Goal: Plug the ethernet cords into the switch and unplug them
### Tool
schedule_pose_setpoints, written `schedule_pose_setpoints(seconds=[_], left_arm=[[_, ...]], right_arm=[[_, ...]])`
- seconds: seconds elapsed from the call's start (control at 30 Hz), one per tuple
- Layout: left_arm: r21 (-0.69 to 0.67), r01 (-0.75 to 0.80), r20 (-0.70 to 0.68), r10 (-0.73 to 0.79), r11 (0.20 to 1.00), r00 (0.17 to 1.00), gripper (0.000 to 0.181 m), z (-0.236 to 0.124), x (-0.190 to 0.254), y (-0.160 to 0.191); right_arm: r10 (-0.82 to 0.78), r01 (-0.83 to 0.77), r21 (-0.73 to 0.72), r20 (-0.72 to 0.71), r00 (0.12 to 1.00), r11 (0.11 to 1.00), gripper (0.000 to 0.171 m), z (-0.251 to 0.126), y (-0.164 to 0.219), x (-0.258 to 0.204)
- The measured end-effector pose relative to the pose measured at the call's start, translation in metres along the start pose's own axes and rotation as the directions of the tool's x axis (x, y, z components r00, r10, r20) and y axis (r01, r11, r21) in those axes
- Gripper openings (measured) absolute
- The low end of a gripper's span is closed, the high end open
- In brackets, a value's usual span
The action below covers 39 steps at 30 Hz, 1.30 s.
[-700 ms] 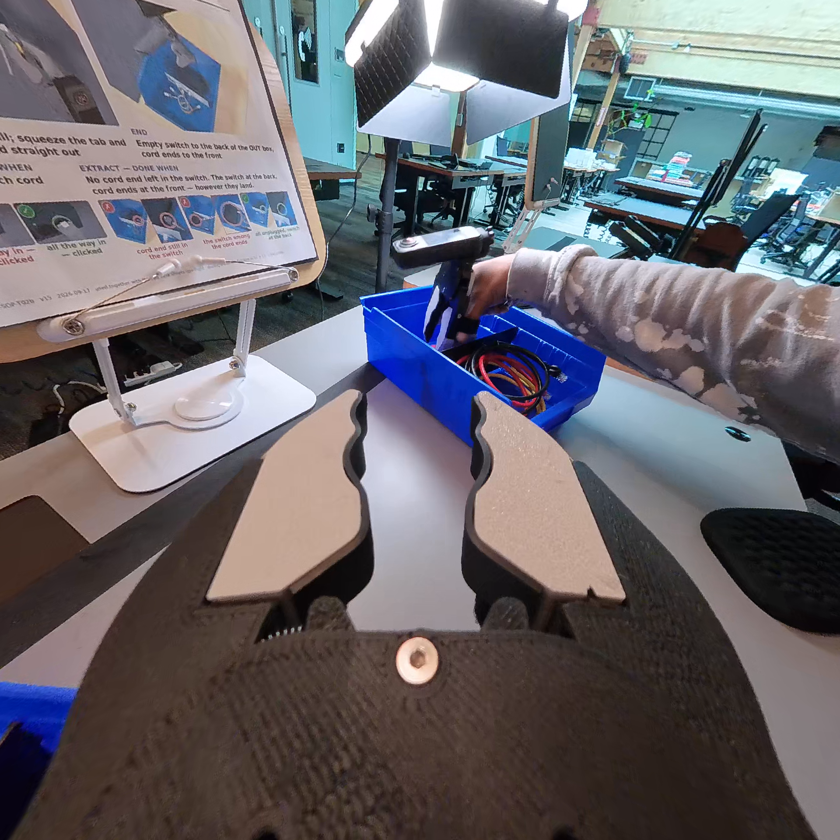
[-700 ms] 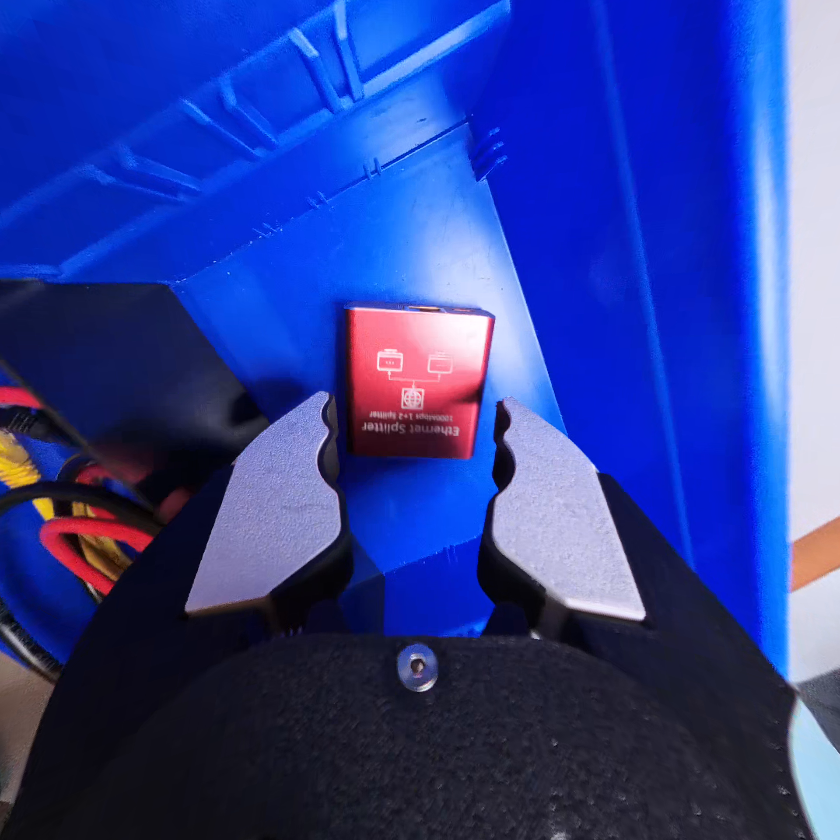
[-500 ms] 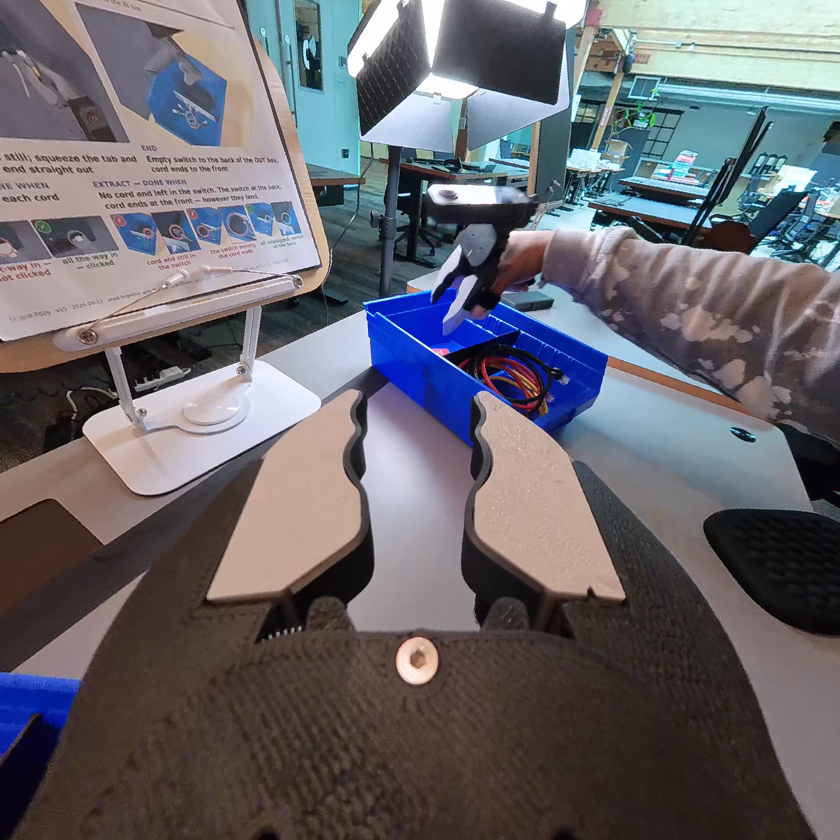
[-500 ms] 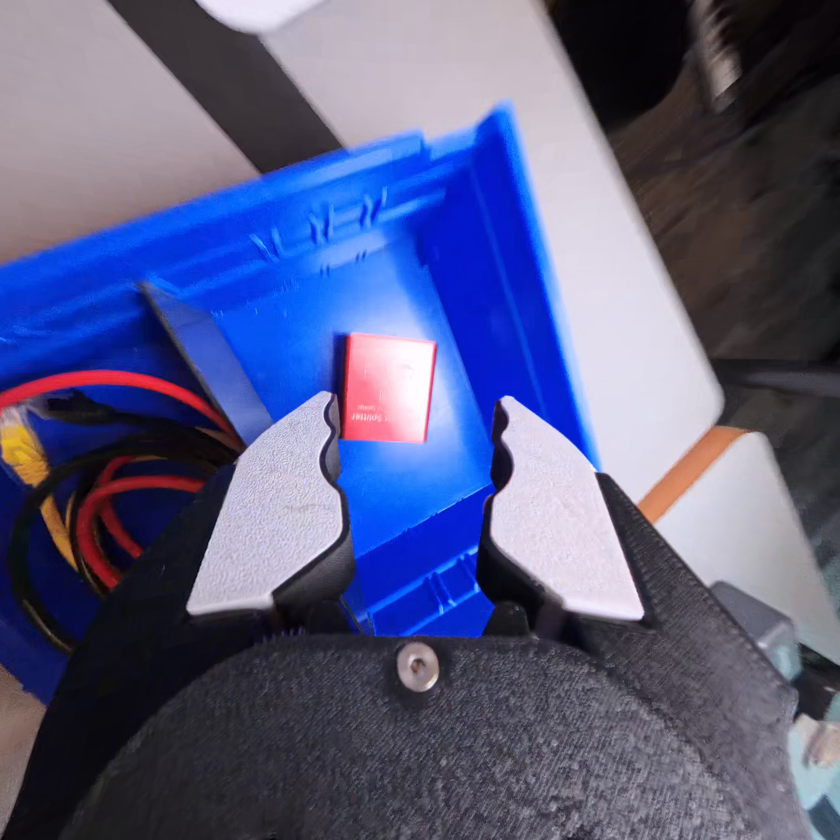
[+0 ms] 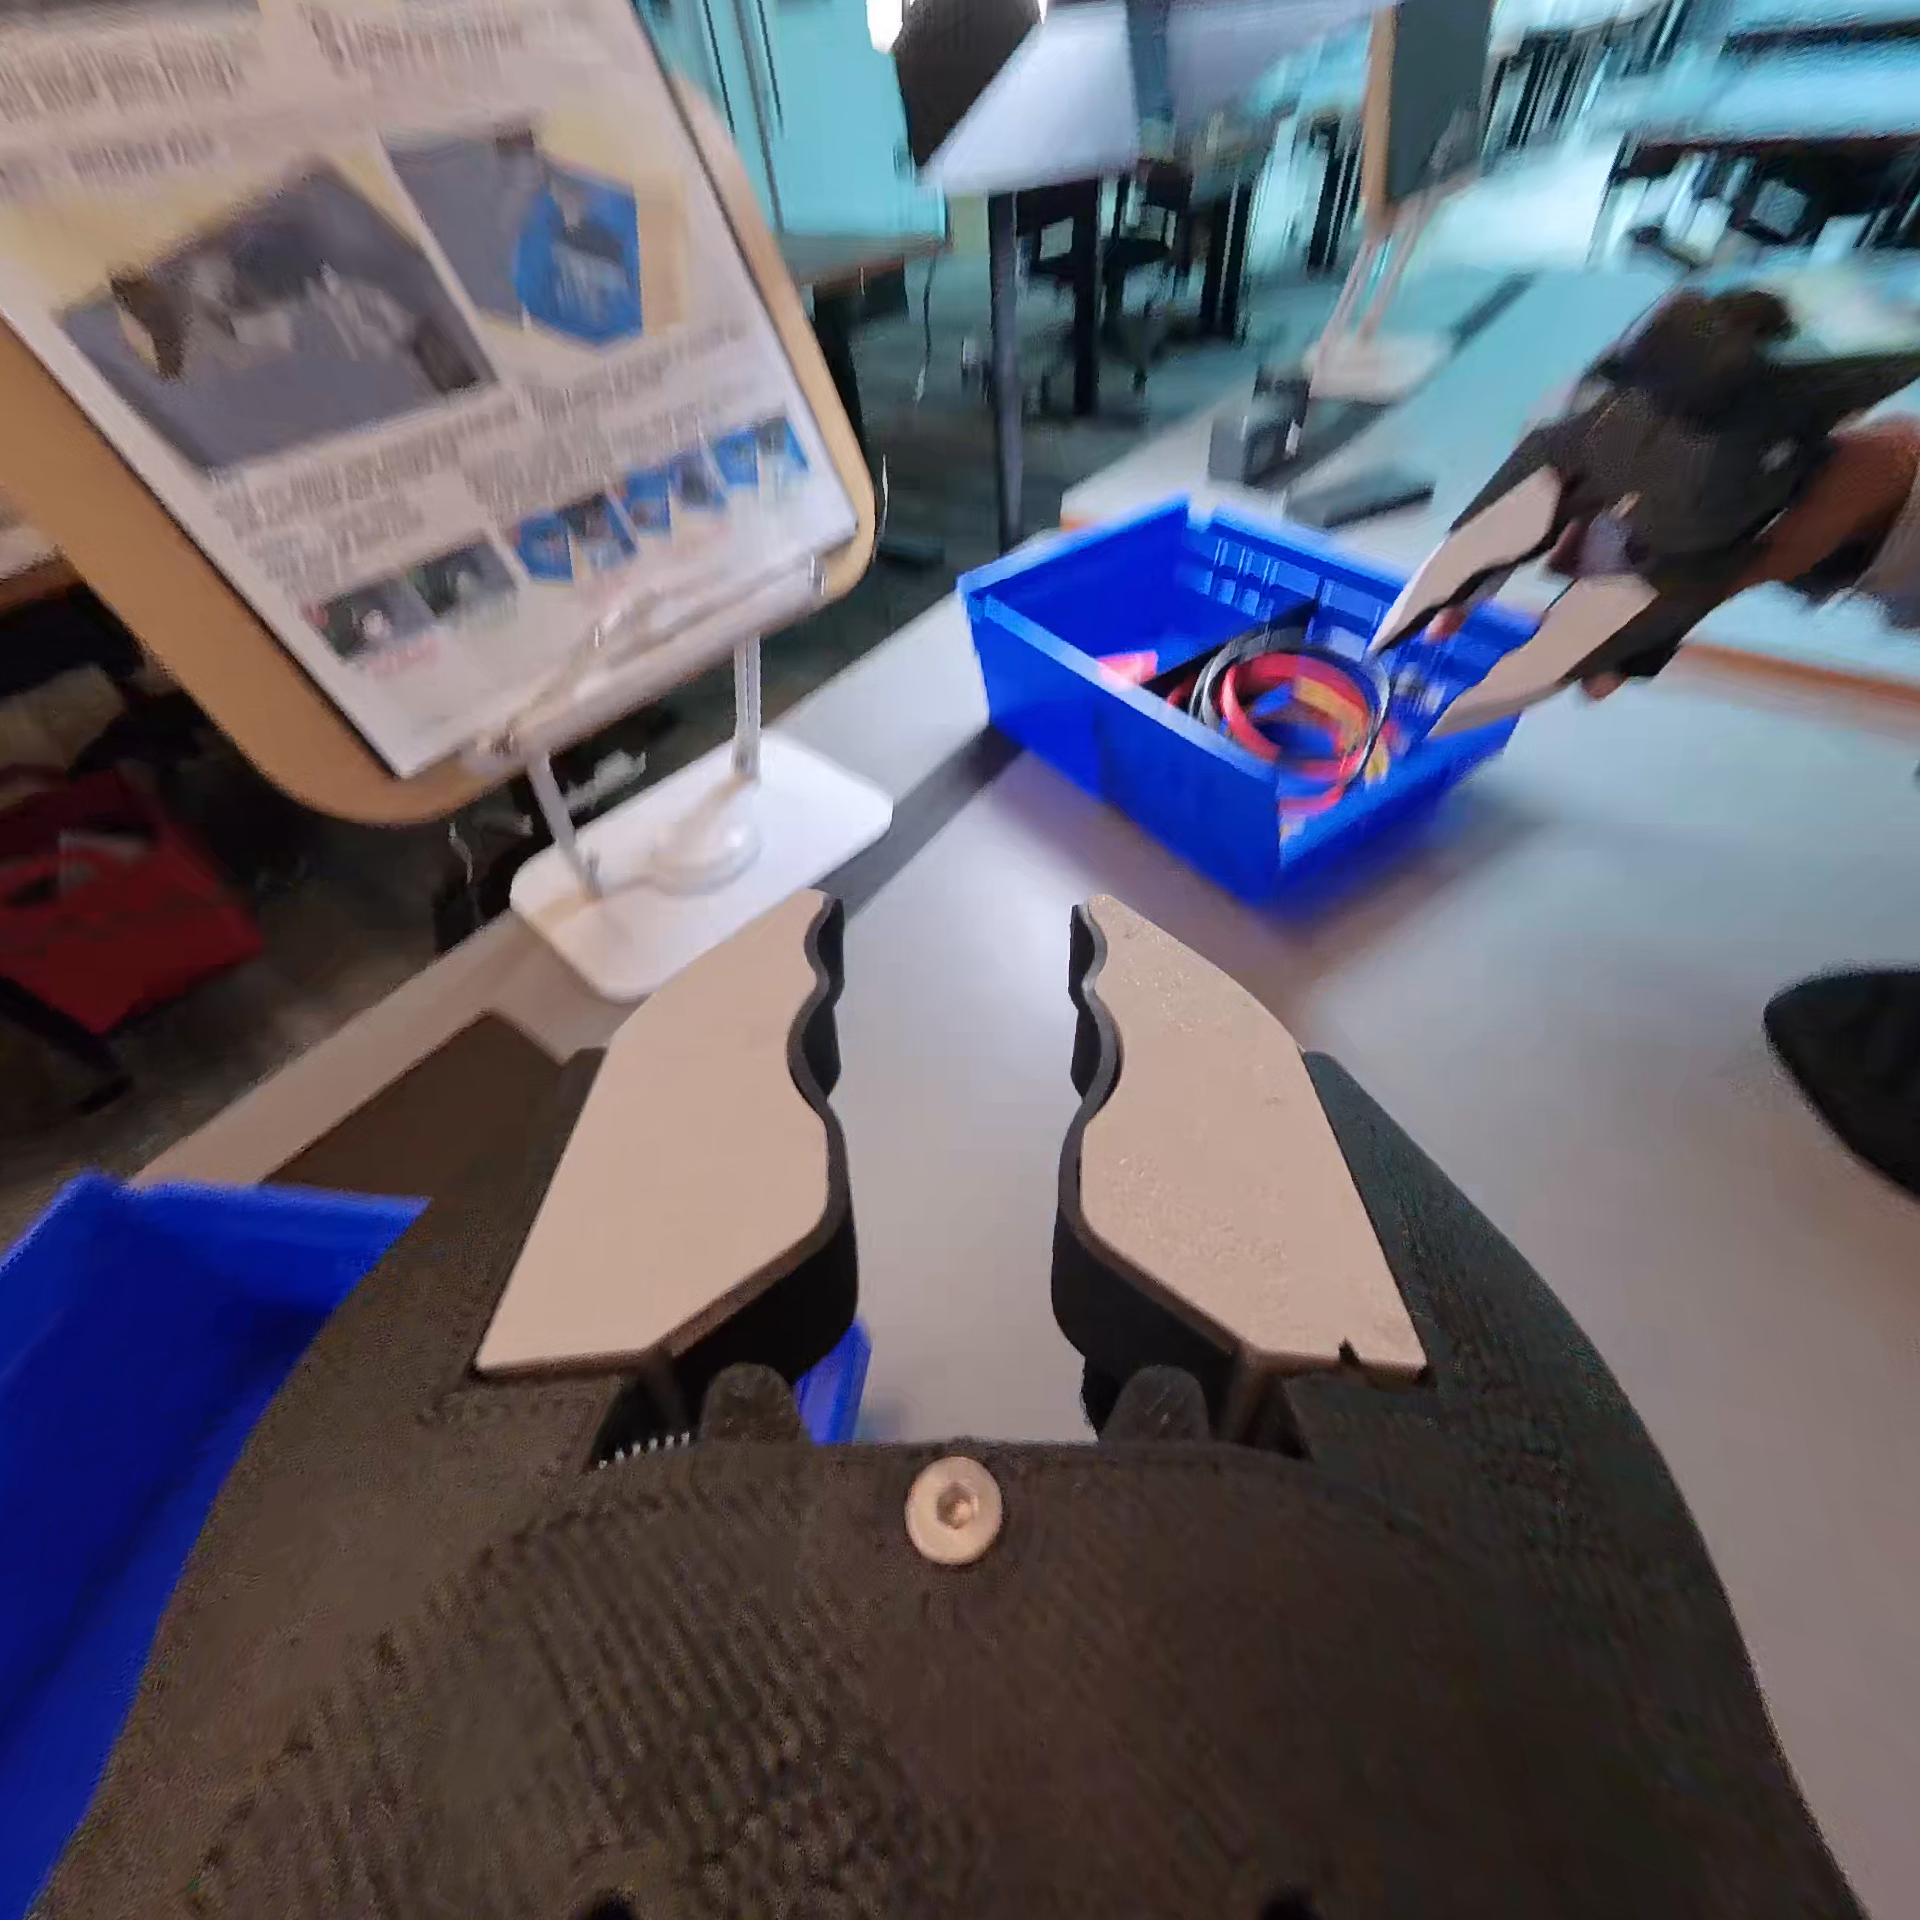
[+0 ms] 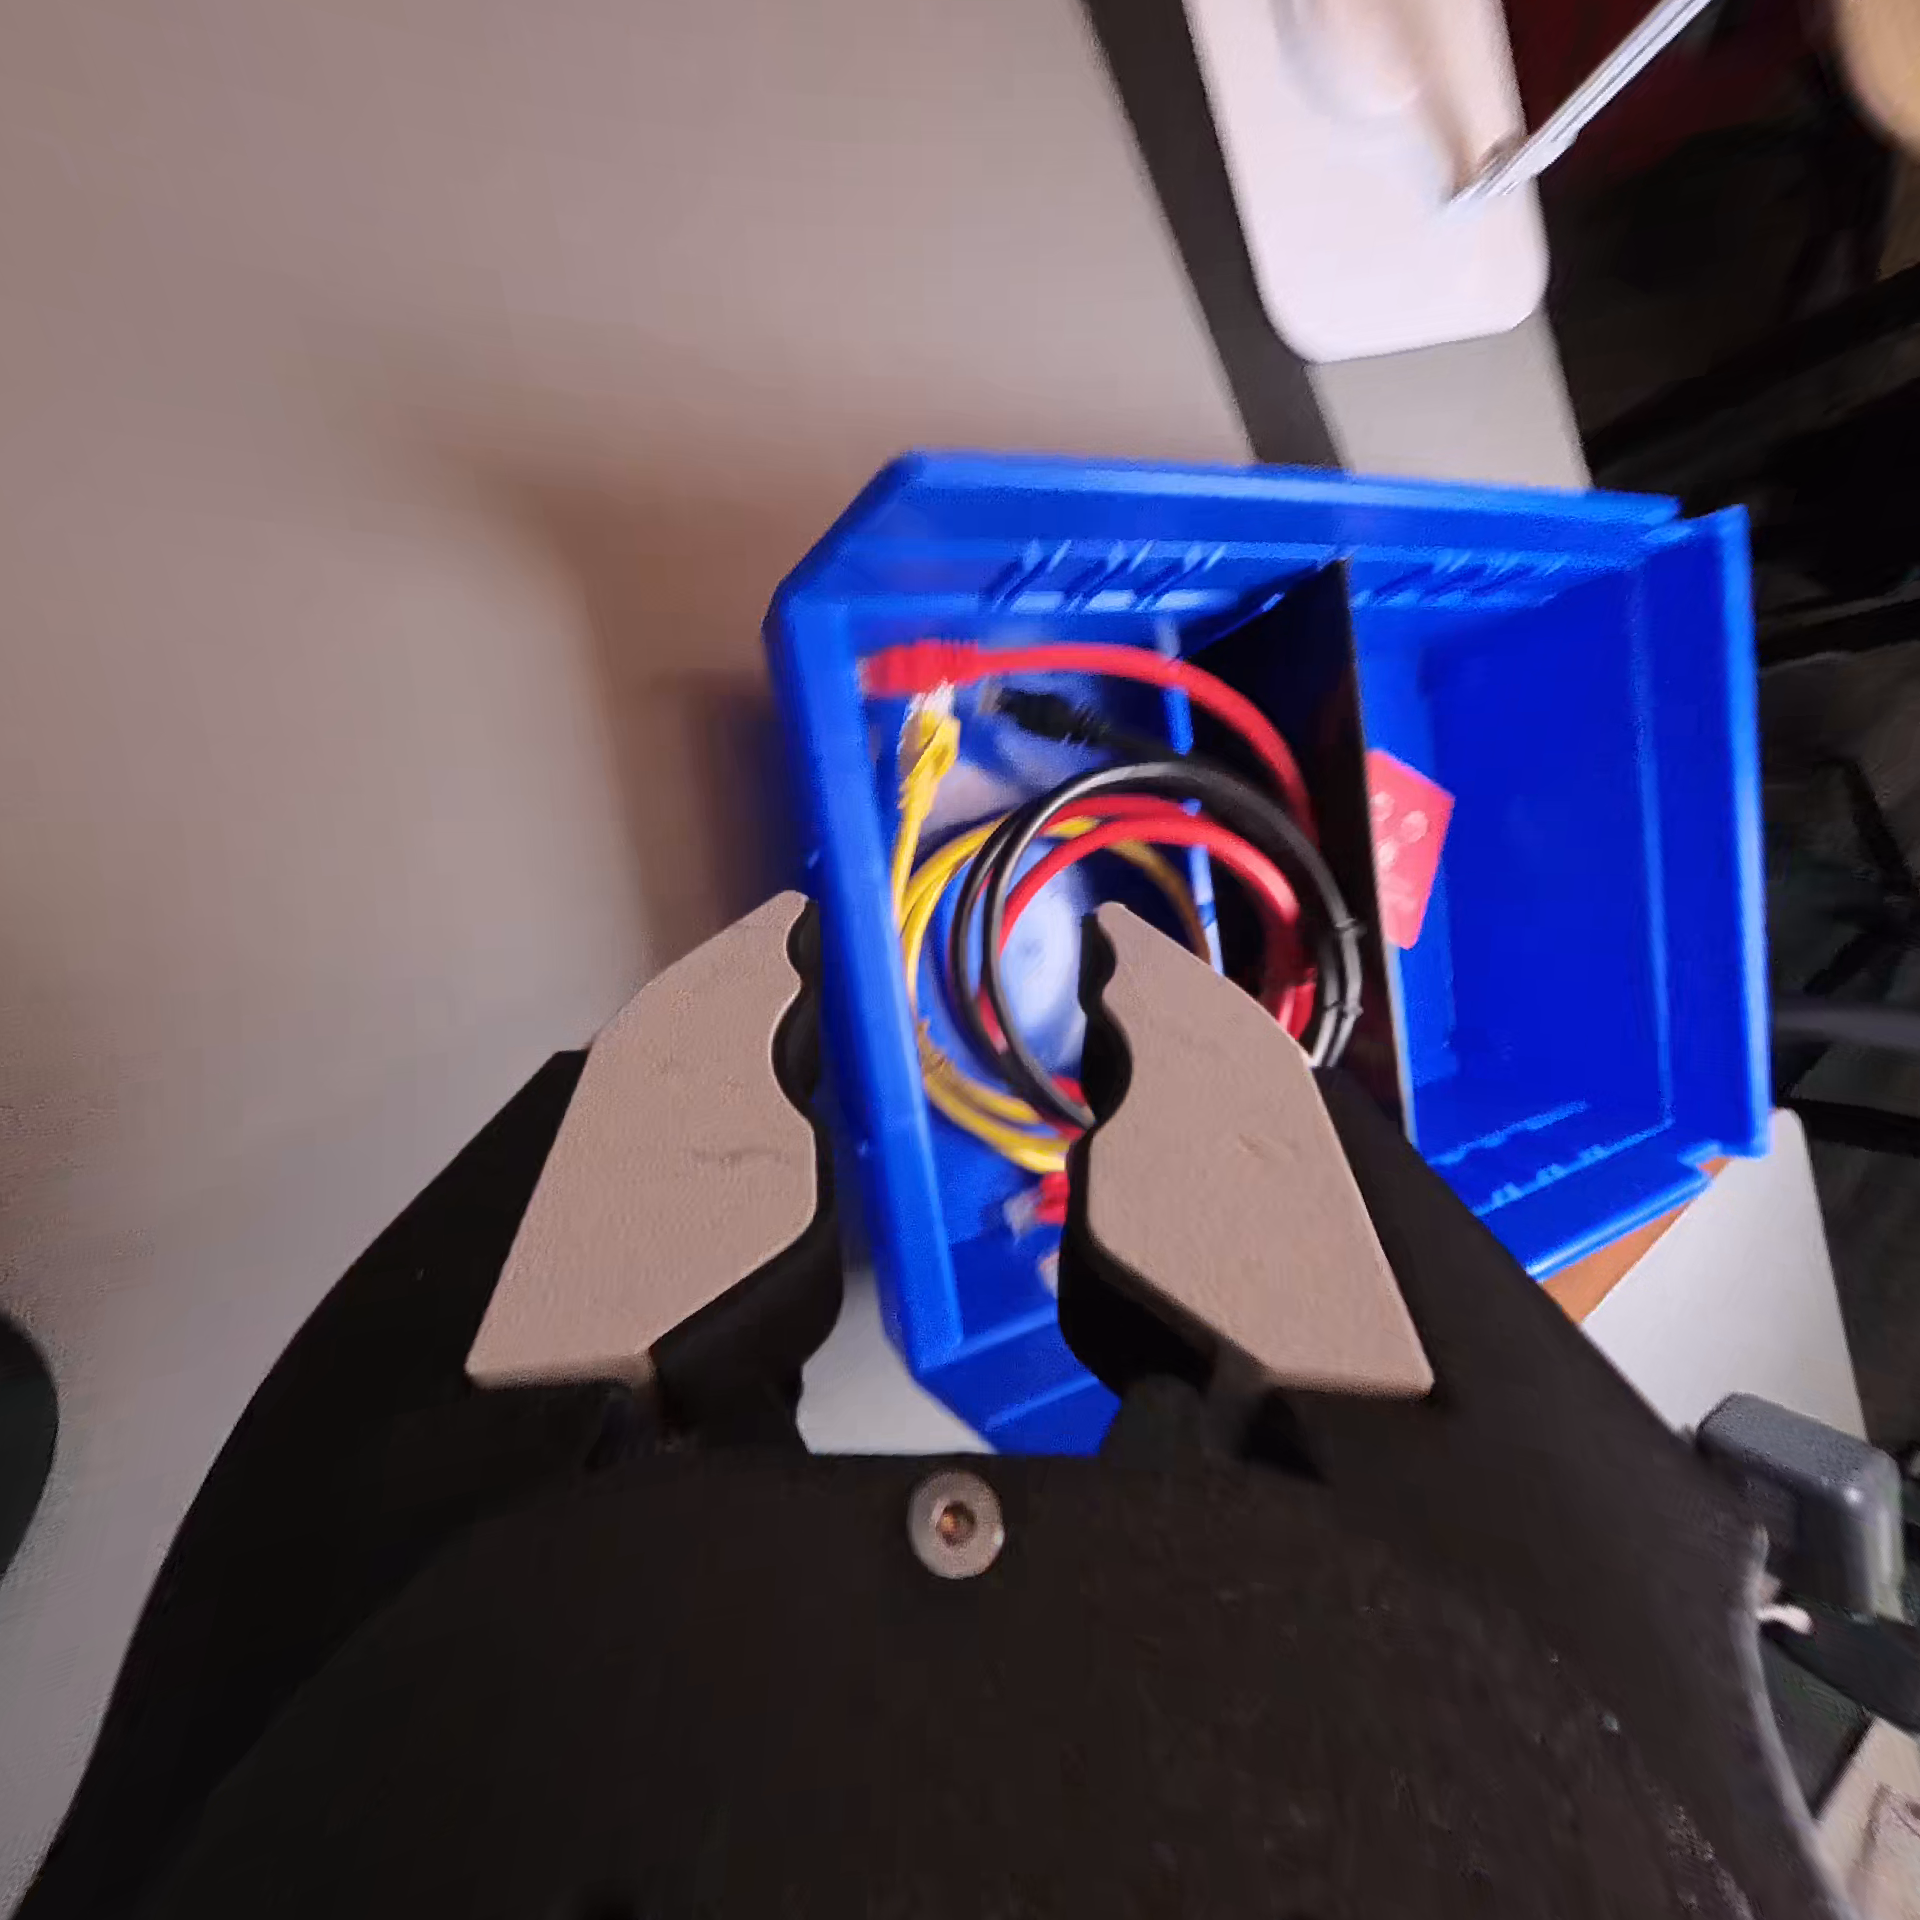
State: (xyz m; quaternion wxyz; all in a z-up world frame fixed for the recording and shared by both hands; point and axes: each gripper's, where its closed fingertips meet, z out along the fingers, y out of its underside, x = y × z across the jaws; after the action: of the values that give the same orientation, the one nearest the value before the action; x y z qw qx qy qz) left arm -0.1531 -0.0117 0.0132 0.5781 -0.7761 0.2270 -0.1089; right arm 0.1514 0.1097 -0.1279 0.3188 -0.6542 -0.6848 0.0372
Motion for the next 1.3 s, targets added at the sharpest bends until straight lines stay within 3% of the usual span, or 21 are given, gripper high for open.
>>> schedule_pose_setpoints(seconds=[0.1,0.23,0.37,0.5,0.57,0.73,0.87,1.13,1.23,1.3], left_arm=[[-0.28,-0.049,0.04,0.063,0.959,0.997,0.046,-0.014,-0.019,0.055],[-0.607,-0.023,0.069,0.081,0.794,0.994,0.054,-0.033,-0.045,0.15],[-0.766,-0.009,0.058,0.084,0.643,0.995,0.06,-0.037,-0.053,0.221],[-0.853,-0.061,0.019,0.148,0.518,0.989,0.051,-0.025,-0.055,0.261],[-0.866,-0.116,0.002,0.235,0.486,0.972,0.03,-0.016,-0.061,0.266],[-0.832,-0.214,-0.062,0.298,0.511,0.953,0.028,0.016,-0.042,0.254],[-0.775,-0.353,-0.182,0.351,0.523,0.919,0.028,0.044,-0.003,0.24],[-0.569,-0.673,-0.388,0.568,0.472,0.726,0.031,0.109,0.056,0.208],[-0.558,-0.647,-0.326,0.579,0.52,0.747,0.049,0.113,0.054,0.198],[-0.49,-0.598,-0.255,0.552,0.634,0.794,0.052,0.105,0.063,0.182]], right_arm=[[-0.055,0.057,-0.129,0.015,0.998,0.99,0.052,0.008,0.033,-0.015],[-0.057,0.07,-0.205,0.071,0.996,0.976,0.054,0.024,0.049,-0.025],[-0.099,0.136,-0.299,0.133,0.986,0.945,0.052,0.048,0.056,-0.032],[-0.169,0.201,-0.336,0.124,0.978,0.92,0.033,0.069,0.051,-0.028],[-0.193,0.226,-0.325,0.131,0.973,0.919,0.027,0.075,0.047,-0.027],[-0.227,0.258,-0.245,0.146,0.963,0.935,0.027,0.073,0.036,-0.042],[-0.285,0.314,-0.182,0.17,0.943,0.932,0.027,0.063,0.021,-0.08],[-0.417,0.424,-0.056,0.102,0.903,0.904,0.03,0.037,-0.011,-0.156],[-0.272,0.262,0.139,0.059,0.96,0.955,0.039,-0.003,-0.037,-0.176],[-0.099,0.087,0.283,0.029,0.995,0.955,0.04,-0.038,-0.043,-0.172]])
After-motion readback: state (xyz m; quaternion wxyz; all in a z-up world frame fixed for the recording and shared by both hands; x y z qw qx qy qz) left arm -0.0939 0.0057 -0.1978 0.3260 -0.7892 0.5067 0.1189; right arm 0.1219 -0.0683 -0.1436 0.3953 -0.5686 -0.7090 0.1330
